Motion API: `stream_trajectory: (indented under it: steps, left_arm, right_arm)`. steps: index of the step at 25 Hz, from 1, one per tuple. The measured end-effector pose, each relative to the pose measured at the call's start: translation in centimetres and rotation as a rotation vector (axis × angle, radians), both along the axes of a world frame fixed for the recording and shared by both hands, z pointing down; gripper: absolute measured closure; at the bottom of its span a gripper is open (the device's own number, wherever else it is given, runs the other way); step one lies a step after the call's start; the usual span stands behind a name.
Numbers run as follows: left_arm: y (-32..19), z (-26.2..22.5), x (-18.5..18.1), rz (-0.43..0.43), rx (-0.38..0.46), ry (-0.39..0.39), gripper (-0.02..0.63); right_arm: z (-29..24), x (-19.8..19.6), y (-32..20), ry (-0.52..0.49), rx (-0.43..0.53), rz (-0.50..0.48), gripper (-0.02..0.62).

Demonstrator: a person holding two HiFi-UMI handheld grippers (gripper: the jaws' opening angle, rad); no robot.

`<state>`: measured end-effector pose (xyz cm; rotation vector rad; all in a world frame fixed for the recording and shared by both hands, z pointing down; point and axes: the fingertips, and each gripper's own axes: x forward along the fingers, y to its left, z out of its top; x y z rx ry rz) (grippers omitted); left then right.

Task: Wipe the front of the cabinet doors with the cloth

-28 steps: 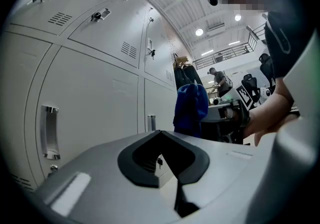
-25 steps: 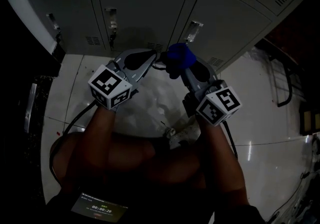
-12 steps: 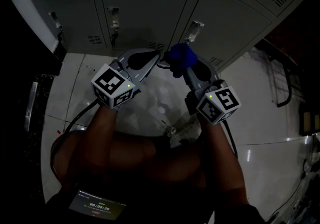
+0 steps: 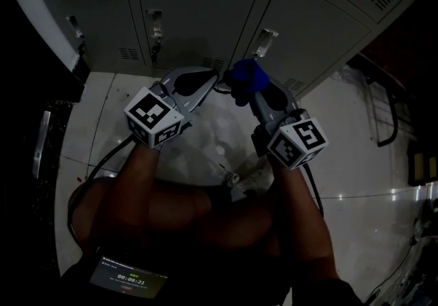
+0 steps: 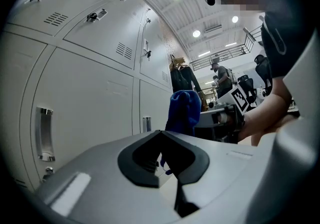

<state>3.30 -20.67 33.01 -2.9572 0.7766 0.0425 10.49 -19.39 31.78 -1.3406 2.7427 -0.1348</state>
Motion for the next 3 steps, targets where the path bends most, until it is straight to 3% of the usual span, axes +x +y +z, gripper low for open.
stream_trajectory:
  steps: [3]
  left_arm:
    - [-0.03, 0.09, -0.03, 0.001, 0.003, -0.002, 0.601]
  right_arm:
    - [0.2, -0.08, -0.04, -0.004, -0.008, 0.0, 0.515]
